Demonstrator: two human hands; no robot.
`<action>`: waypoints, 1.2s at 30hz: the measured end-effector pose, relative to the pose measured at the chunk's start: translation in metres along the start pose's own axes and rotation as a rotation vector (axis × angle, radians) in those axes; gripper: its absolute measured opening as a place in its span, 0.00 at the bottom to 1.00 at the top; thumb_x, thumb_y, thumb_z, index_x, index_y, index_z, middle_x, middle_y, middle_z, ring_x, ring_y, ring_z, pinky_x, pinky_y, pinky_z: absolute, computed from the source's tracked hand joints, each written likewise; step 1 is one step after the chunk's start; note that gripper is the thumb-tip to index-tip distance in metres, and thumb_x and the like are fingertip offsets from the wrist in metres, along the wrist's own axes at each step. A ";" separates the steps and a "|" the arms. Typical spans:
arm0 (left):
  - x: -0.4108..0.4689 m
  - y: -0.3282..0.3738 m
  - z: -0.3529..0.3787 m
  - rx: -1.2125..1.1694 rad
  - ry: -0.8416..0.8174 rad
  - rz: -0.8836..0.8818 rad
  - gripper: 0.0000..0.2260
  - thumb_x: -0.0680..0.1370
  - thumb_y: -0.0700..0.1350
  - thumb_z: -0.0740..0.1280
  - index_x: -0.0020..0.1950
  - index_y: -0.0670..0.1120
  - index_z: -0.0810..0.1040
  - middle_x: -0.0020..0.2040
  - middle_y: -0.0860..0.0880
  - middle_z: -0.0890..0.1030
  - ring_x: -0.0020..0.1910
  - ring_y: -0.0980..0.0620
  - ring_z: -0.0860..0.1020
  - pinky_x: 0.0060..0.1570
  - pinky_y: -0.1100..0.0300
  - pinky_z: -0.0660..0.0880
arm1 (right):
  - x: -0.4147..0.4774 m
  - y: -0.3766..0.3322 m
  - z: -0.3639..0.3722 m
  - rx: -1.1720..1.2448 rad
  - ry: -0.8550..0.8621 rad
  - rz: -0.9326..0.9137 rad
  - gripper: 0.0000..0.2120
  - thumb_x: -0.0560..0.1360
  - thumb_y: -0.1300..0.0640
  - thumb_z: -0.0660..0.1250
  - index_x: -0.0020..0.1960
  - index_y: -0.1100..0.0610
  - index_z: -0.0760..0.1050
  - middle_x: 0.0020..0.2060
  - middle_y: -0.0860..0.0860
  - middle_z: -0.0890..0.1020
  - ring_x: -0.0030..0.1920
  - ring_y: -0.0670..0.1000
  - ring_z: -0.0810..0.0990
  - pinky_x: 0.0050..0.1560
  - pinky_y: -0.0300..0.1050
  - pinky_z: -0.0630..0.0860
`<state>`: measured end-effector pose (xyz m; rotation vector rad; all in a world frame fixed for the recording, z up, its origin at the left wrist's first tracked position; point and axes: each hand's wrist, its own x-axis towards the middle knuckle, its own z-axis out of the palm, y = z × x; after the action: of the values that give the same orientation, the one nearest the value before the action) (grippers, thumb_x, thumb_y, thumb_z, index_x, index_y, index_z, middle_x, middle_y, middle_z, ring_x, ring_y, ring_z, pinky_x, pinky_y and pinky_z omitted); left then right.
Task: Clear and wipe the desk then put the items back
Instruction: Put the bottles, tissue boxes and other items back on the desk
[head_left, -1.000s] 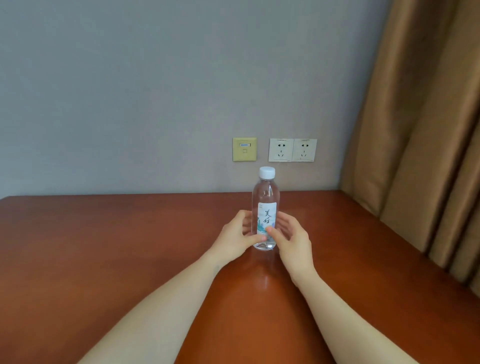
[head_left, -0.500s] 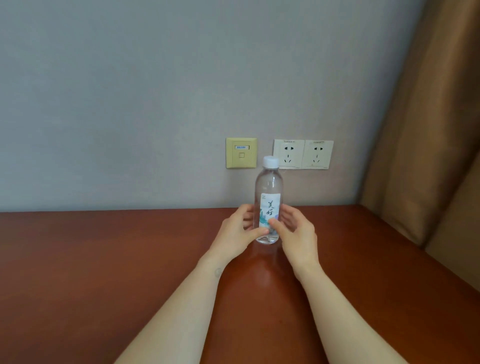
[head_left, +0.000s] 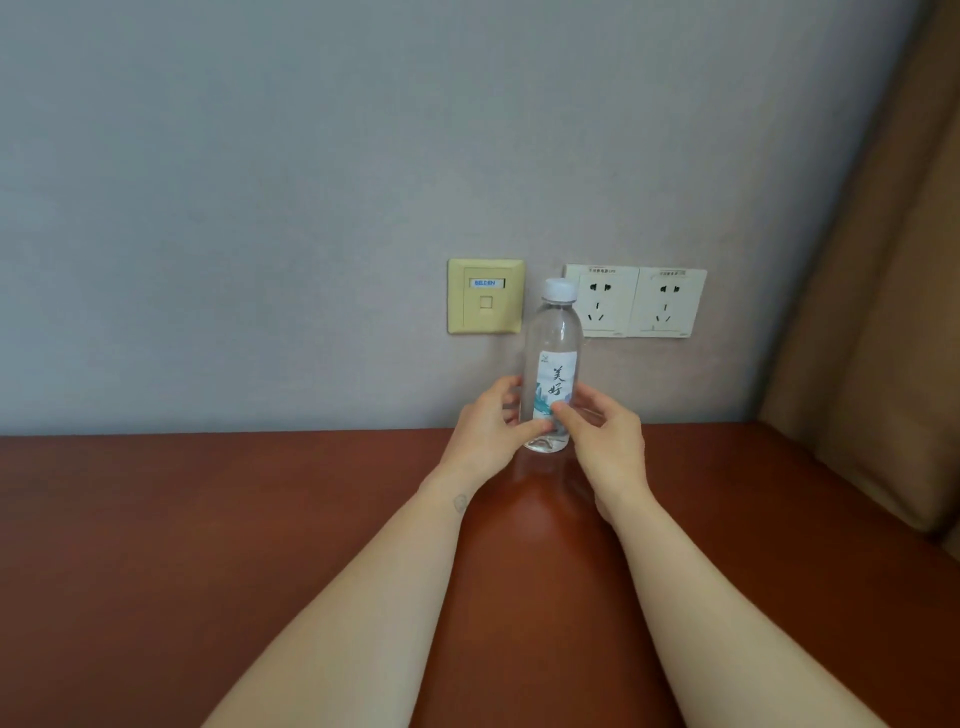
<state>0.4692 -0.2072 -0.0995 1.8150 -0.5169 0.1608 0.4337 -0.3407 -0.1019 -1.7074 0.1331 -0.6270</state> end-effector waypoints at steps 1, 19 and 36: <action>0.004 -0.002 0.000 -0.005 0.008 0.001 0.24 0.73 0.40 0.75 0.67 0.47 0.72 0.57 0.52 0.81 0.46 0.67 0.79 0.43 0.76 0.73 | 0.004 0.001 0.002 0.012 0.003 0.003 0.16 0.73 0.59 0.72 0.60 0.53 0.80 0.46 0.45 0.84 0.52 0.45 0.82 0.61 0.51 0.77; 0.027 -0.013 0.006 0.046 0.107 0.000 0.27 0.73 0.43 0.75 0.69 0.45 0.69 0.61 0.49 0.77 0.55 0.53 0.79 0.58 0.60 0.75 | 0.027 0.007 0.016 0.049 -0.035 0.018 0.21 0.73 0.67 0.68 0.64 0.54 0.77 0.49 0.45 0.82 0.53 0.43 0.81 0.64 0.49 0.75; 0.029 -0.014 0.006 0.089 0.132 -0.049 0.32 0.71 0.47 0.76 0.72 0.45 0.67 0.66 0.47 0.76 0.61 0.49 0.77 0.63 0.49 0.74 | 0.025 0.010 0.017 -0.061 -0.045 0.001 0.26 0.75 0.64 0.68 0.72 0.57 0.70 0.65 0.49 0.77 0.65 0.44 0.75 0.69 0.46 0.70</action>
<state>0.5001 -0.2172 -0.1034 1.8872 -0.3765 0.2716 0.4656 -0.3384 -0.1048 -1.7793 0.1226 -0.5884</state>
